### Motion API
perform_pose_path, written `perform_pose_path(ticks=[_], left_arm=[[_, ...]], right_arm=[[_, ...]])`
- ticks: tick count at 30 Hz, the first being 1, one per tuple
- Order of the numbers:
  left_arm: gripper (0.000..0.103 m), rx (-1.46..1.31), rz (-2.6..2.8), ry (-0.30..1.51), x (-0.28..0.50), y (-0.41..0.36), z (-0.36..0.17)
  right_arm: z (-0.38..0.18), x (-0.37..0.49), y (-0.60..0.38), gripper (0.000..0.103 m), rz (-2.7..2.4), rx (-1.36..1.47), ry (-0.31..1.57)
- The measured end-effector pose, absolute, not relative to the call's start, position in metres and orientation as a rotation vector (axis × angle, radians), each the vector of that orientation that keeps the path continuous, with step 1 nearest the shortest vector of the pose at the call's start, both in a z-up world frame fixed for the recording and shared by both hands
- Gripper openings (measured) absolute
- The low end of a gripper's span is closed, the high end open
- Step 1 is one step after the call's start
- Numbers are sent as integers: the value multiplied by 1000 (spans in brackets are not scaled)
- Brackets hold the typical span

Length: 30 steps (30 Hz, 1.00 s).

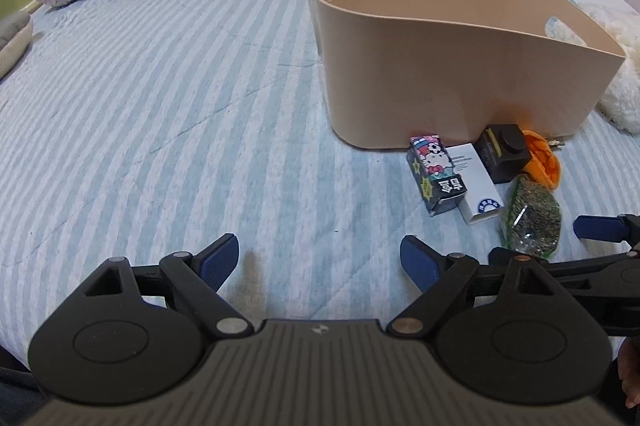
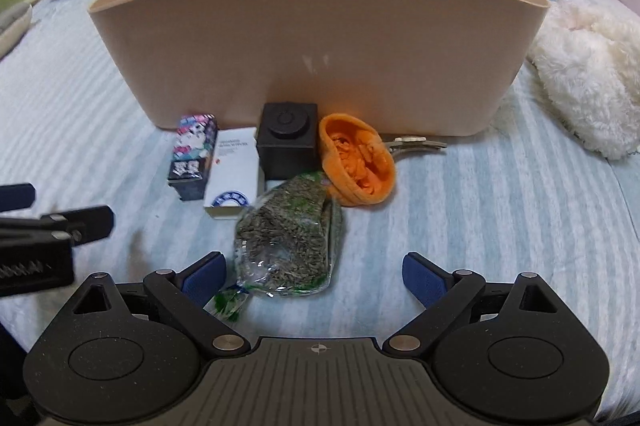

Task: Organize objects
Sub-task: 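Grasp the cartoon box with the left tool while the right tool grasps the herb bag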

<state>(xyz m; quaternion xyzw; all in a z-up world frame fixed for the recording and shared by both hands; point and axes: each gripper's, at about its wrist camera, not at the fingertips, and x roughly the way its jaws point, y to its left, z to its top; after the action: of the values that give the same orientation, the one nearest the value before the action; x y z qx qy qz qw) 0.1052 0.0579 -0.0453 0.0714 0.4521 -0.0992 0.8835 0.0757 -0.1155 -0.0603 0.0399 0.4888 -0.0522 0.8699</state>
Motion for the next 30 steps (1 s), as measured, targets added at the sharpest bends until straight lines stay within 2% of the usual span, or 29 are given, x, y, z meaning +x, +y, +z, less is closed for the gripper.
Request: perform_pose_path(ticks=[11,17,23,25,26,28,30], left_arm=[[88,110,-269,925,107,45,-45],[88,50,-314,906,119,28,-39],[88,73,-276,924,135,7,-54],[87,71,-252,918,138,7,-57],[86,63,-244,917,139,9,-58],[75,39,-241,924,140,15,-61],[61,26,-269,943,142,18,-64]], right_arm=[[-60,75,-136,95,-166,135,1008],[-54,74,-144,89,-164,173,999],[-54,66,-149,80,-157,195,991],[-56,64,-152,66,-155,213,987],[-55,64,-155,63,-158,221,984],[-54,65,-157,48,-159,218,980],[-52,65,-156,47,-156,209,974]])
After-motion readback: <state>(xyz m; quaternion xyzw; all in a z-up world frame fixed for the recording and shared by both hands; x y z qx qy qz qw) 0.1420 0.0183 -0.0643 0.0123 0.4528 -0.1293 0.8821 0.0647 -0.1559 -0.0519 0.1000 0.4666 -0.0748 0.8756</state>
